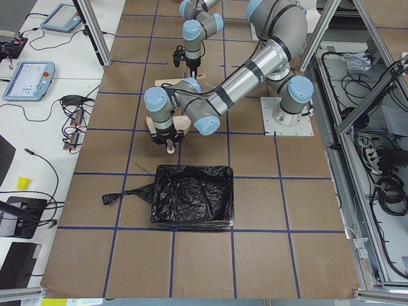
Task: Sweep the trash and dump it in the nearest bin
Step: 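Sweep the debris into the dustpan with the right gripper's brush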
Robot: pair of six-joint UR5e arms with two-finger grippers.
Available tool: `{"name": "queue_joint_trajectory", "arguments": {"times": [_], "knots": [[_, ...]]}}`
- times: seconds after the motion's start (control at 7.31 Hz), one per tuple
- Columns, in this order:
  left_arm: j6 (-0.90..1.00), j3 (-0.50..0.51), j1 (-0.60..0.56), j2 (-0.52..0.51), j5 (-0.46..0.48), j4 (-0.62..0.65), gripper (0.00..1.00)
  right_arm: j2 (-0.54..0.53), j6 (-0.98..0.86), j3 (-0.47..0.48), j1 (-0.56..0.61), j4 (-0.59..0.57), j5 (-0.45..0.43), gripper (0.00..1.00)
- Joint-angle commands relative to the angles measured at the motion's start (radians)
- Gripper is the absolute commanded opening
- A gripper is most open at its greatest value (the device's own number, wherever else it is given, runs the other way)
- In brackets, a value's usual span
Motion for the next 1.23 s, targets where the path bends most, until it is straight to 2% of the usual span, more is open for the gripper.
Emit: {"name": "queue_joint_trajectory", "arguments": {"times": [0.0,0.55,0.82,1.1], "knots": [[-0.004,0.000,0.000,0.000,0.000,0.000,0.08,0.005,0.024,-0.001,0.005,0.000,-0.001,0.22],[-0.021,-0.002,0.000,0.000,0.000,0.002,0.09,0.029,0.060,-0.005,0.022,-0.037,0.014,0.22],[-0.021,-0.002,0.000,0.000,0.000,0.002,0.09,0.040,0.074,-0.013,0.028,-0.082,0.019,0.22],[-0.021,-0.003,0.000,0.000,0.000,0.002,0.09,0.060,0.125,-0.015,0.054,-0.158,0.068,0.22]]}}
